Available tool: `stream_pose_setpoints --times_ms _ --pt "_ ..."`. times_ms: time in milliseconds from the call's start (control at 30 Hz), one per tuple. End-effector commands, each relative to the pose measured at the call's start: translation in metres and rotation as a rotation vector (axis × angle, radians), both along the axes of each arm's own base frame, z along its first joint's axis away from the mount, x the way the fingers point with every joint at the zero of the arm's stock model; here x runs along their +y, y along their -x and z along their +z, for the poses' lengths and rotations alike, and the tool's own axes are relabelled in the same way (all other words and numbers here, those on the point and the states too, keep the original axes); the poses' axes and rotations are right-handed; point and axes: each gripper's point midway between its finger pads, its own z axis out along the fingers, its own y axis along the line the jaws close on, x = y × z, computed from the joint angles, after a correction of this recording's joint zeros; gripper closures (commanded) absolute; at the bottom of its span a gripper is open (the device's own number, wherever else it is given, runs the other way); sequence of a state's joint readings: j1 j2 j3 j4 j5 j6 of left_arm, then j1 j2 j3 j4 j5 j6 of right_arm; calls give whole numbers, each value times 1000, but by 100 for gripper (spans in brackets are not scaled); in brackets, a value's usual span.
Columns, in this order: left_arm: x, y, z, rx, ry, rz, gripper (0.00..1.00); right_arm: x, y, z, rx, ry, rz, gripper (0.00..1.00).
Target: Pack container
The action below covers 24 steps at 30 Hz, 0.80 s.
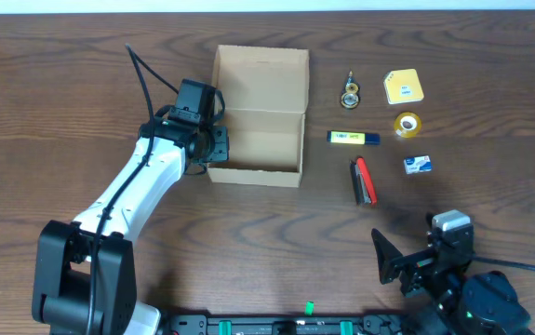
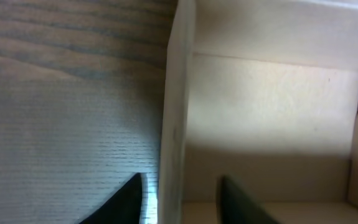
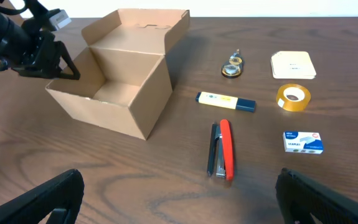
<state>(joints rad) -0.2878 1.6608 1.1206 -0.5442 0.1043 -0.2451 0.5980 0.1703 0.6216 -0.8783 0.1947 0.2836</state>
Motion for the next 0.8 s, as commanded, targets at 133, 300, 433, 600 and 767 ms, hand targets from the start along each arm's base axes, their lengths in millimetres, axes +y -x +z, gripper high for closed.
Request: stream_pose_setpoints --times_ms 133,300,433,600,767 --pt "2 -1 2 -5 5 8 46 1 1 4 -9 4 10 1" --pt "-4 -2 18 -37 41 -5 46 1 1 4 -10 4 10 1" --pt "-3 1 41 -86 56 -5 46 1 1 4 -9 4 10 1" --pt "-1 7 63 -131 68 -6 41 1 1 4 -10 4 10 1" --pt "3 12 63 -121 46 -11 38 1 1 4 -9 4 10 1"
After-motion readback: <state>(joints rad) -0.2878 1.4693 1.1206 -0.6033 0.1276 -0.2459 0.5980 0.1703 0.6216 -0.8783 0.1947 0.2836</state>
